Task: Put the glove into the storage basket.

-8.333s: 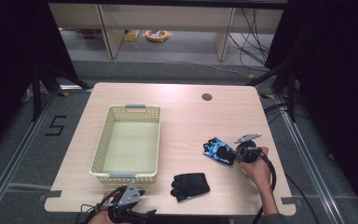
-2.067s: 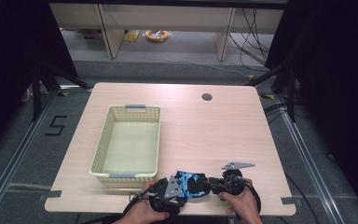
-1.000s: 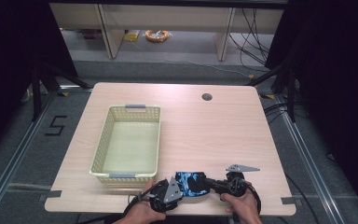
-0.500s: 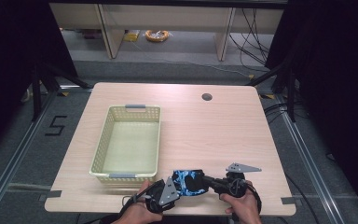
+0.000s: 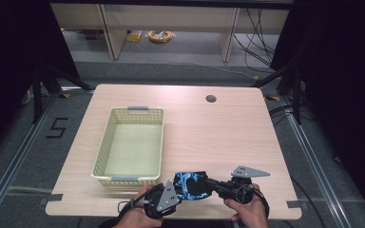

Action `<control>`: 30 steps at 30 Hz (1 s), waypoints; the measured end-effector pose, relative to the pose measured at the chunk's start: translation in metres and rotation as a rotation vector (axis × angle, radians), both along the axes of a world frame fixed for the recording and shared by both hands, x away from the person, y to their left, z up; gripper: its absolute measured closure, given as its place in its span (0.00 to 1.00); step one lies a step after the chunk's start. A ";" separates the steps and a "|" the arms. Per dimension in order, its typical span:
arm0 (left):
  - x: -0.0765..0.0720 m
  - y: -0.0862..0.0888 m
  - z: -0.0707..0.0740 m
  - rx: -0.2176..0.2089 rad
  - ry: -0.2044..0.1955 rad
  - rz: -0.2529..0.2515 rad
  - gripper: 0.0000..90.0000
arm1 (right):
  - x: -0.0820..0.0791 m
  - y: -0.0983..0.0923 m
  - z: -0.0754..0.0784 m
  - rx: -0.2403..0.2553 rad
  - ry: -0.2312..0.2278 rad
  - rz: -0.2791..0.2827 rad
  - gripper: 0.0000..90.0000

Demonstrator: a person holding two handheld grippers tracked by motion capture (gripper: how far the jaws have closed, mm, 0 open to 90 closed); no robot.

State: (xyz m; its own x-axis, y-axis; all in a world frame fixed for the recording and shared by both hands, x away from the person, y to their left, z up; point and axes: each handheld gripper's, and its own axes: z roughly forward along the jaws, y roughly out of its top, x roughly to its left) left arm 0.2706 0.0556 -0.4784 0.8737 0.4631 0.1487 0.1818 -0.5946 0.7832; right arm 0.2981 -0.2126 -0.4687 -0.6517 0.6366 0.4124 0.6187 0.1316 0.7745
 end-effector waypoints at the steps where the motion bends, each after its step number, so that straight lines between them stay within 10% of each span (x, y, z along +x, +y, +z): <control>1: -0.002 0.004 0.006 0.012 -0.004 -0.006 0.83 | -0.004 0.002 0.005 0.007 0.014 -0.003 0.96; 30: 0.020 0.083 0.077 0.009 -0.110 0.131 0.83 | 0.043 0.086 0.090 -0.070 -0.149 0.149 0.96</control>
